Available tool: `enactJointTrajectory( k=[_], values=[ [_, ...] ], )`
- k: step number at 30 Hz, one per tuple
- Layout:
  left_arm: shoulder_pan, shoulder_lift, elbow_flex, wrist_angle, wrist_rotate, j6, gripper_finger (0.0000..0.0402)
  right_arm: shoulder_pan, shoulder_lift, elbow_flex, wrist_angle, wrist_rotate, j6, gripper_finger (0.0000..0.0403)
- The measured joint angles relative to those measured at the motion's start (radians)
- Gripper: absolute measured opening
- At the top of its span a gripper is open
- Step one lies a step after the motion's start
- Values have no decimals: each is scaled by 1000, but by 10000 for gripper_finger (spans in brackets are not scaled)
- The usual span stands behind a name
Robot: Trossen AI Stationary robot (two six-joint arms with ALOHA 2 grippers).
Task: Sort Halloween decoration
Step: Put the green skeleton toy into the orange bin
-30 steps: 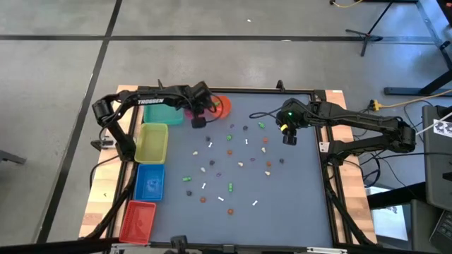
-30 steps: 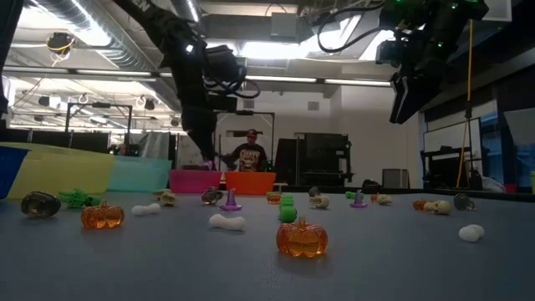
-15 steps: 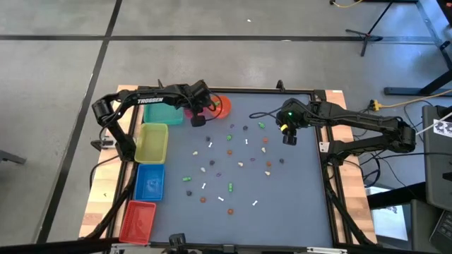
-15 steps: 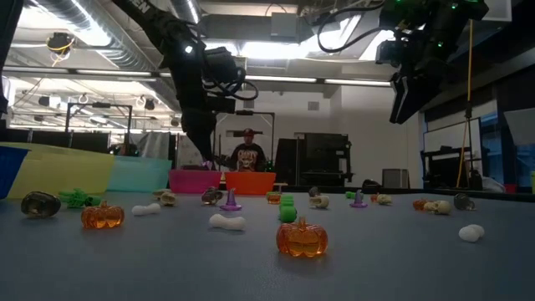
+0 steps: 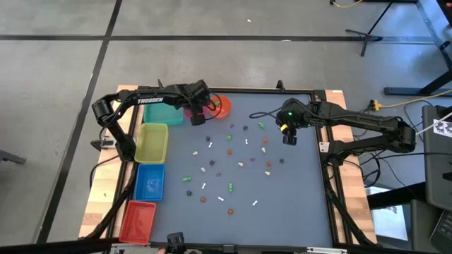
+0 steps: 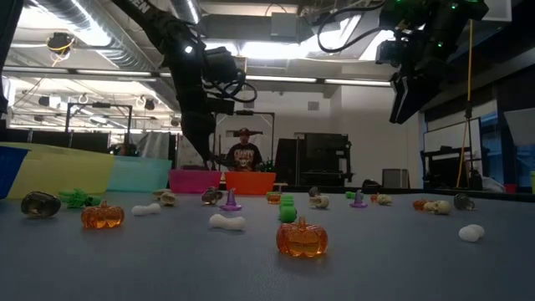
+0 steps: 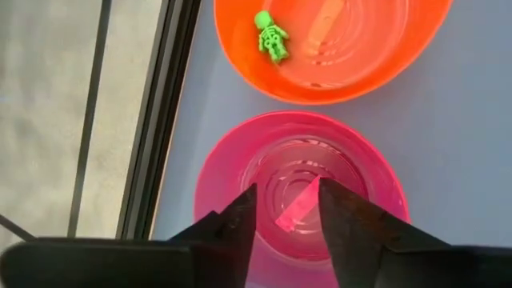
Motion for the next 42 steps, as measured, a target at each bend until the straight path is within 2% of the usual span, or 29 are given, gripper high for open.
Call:
enactJointTrajectory(
  k=[6, 14, 18, 26, 29, 33, 39, 42],
  values=[
    [0, 0, 0, 3, 1, -72, 151, 0, 0, 0, 64, 0, 53, 172],
    [0, 0, 0, 32, 3, -73, 155, 0, 37, 0, 268, 1, 190, 172],
    [0, 0, 0, 44, 3, -74, 155, 0, 106, 0, 315, 5, 197, 172],
    [-3, 0, 0, 46, 3, -73, 155, -1, 291, 0, 416, 122, 205, 172],
    [-5, 0, 0, 46, 3, -73, 155, -18, 352, 0, 437, 133, 239, 172],
    [-9, 0, 0, 46, 4, -74, 155, -73, 422, 0, 438, 90, 272, 172],
    [-10, 0, 0, 46, 7, -73, 155, -159, 496, 0, 446, -35, 277, 172],
    [-10, 0, 0, 46, 7, -74, 155, -178, 528, 0, 447, -51, 277, 172]
  ],
)
